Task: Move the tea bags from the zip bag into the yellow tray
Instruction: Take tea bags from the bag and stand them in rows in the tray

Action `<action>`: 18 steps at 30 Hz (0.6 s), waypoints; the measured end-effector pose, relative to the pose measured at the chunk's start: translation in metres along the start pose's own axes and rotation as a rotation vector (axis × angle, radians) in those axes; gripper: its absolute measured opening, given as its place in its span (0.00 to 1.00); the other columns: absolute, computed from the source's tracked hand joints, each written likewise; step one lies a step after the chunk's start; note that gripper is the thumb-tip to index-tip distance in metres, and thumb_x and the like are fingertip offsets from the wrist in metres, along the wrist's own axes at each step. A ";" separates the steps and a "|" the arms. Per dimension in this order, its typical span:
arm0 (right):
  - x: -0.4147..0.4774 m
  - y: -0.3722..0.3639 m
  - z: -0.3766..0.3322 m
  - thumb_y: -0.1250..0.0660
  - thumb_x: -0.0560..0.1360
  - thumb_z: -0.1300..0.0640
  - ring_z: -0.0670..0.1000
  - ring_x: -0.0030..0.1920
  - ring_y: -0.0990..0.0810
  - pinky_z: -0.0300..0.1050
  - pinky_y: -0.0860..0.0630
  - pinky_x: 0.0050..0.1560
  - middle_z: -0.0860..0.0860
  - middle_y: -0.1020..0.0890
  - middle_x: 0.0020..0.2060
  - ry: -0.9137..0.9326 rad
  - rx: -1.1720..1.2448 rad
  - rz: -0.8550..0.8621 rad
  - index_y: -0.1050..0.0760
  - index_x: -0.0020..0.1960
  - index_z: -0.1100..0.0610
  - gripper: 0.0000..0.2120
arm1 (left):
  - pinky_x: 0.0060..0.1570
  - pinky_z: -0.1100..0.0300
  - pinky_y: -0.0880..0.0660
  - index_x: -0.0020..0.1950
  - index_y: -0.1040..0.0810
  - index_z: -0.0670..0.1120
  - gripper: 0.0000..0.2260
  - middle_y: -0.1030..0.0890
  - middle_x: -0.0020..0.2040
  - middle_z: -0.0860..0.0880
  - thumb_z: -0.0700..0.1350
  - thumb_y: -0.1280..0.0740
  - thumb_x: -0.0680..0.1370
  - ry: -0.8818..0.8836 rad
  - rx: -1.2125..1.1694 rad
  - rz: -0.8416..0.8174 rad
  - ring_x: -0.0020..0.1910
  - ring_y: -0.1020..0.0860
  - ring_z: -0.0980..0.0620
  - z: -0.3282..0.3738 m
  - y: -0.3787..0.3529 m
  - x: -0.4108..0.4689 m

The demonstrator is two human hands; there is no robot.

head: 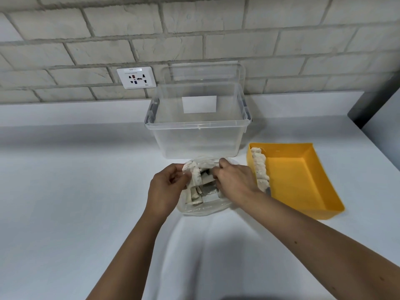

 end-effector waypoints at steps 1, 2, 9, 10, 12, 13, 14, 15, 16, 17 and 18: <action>-0.001 0.003 0.002 0.35 0.75 0.58 0.54 0.44 0.20 0.43 0.36 0.35 0.49 0.26 0.52 0.004 0.030 0.016 0.22 0.57 0.50 0.11 | 0.50 0.53 0.22 0.48 0.16 0.51 0.05 0.14 0.40 0.46 0.41 0.30 0.78 0.005 -0.012 0.004 0.41 0.17 0.47 0.000 0.001 0.000; -0.002 0.007 0.004 0.36 0.76 0.56 0.54 0.45 0.20 0.43 0.36 0.36 0.49 0.26 0.51 0.013 0.082 0.026 0.22 0.56 0.50 0.09 | 0.51 0.52 0.21 0.48 0.16 0.50 0.04 0.14 0.40 0.48 0.42 0.30 0.78 0.007 -0.024 0.018 0.40 0.17 0.50 0.000 0.002 0.000; -0.020 0.046 0.024 0.29 0.71 0.54 0.39 0.34 0.26 0.37 0.33 0.33 0.39 0.23 0.31 0.079 0.543 -0.072 0.19 0.44 0.48 0.02 | 0.45 0.62 0.19 0.48 0.15 0.48 0.07 0.15 0.39 0.54 0.46 0.33 0.81 -0.022 -0.013 0.089 0.43 0.16 0.51 0.005 0.010 0.006; -0.022 0.051 0.024 0.28 0.72 0.53 0.39 0.34 0.25 0.35 0.33 0.33 0.39 0.22 0.31 0.110 0.536 -0.101 0.18 0.45 0.48 0.02 | 0.46 0.63 0.21 0.49 0.15 0.49 0.07 0.15 0.39 0.55 0.47 0.33 0.81 -0.066 0.089 0.056 0.42 0.17 0.53 0.005 0.007 0.006; -0.023 0.058 0.023 0.27 0.73 0.51 0.41 0.36 0.23 0.35 0.29 0.36 0.42 0.17 0.37 0.168 0.523 -0.143 0.17 0.46 0.48 0.03 | 0.47 0.65 0.24 0.48 0.16 0.54 0.07 0.16 0.40 0.58 0.48 0.33 0.81 -0.122 0.256 -0.011 0.41 0.18 0.60 0.006 -0.004 0.000; -0.024 0.060 0.021 0.26 0.72 0.51 0.42 0.36 0.22 0.36 0.28 0.37 0.44 0.16 0.39 0.178 0.582 -0.155 0.16 0.47 0.48 0.04 | 0.50 0.63 0.23 0.47 0.16 0.57 0.07 0.15 0.40 0.58 0.48 0.33 0.80 -0.112 0.236 -0.028 0.42 0.18 0.60 0.006 -0.008 -0.003; -0.025 0.062 0.019 0.25 0.71 0.53 0.43 0.35 0.21 0.36 0.26 0.37 0.46 0.15 0.39 0.173 0.686 -0.165 0.15 0.46 0.50 0.05 | 0.53 0.57 0.21 0.46 0.15 0.57 0.08 0.14 0.42 0.57 0.49 0.33 0.80 -0.081 0.165 -0.030 0.44 0.17 0.56 0.005 -0.012 -0.004; -0.026 0.064 0.018 0.24 0.70 0.54 0.44 0.32 0.21 0.35 0.26 0.36 0.47 0.15 0.37 0.157 0.799 -0.178 0.15 0.46 0.51 0.05 | 0.55 0.51 0.21 0.46 0.15 0.56 0.08 0.14 0.43 0.55 0.49 0.33 0.80 -0.048 0.105 -0.028 0.46 0.16 0.52 0.006 -0.014 -0.005; -0.026 0.065 0.016 0.23 0.69 0.56 0.45 0.30 0.21 0.35 0.26 0.35 0.47 0.16 0.34 0.141 0.885 -0.186 0.15 0.45 0.53 0.05 | 0.56 0.47 0.21 0.46 0.14 0.55 0.08 0.14 0.43 0.53 0.49 0.33 0.80 -0.029 0.049 -0.034 0.47 0.16 0.48 0.006 -0.016 -0.005; -0.024 0.066 0.014 0.22 0.69 0.57 0.45 0.28 0.20 0.34 0.26 0.35 0.47 0.16 0.31 0.129 0.929 -0.178 0.15 0.45 0.53 0.06 | 0.57 0.45 0.21 0.46 0.14 0.53 0.08 0.14 0.43 0.50 0.49 0.33 0.80 -0.023 0.034 -0.053 0.47 0.16 0.45 0.008 -0.018 -0.006; -0.022 0.067 0.013 0.22 0.68 0.58 0.46 0.28 0.20 0.35 0.24 0.35 0.48 0.17 0.30 0.120 0.945 -0.158 0.16 0.45 0.54 0.06 | 0.57 0.44 0.21 0.47 0.14 0.52 0.08 0.14 0.43 0.48 0.48 0.33 0.80 -0.014 0.024 -0.083 0.47 0.16 0.44 0.010 -0.021 -0.007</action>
Point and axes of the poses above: each hand's wrist, its own x-axis towards the middle knuckle, its own y-axis out of the back of the hand, z = x × y, the point moved 3 cm from there along x, towards the middle knuckle
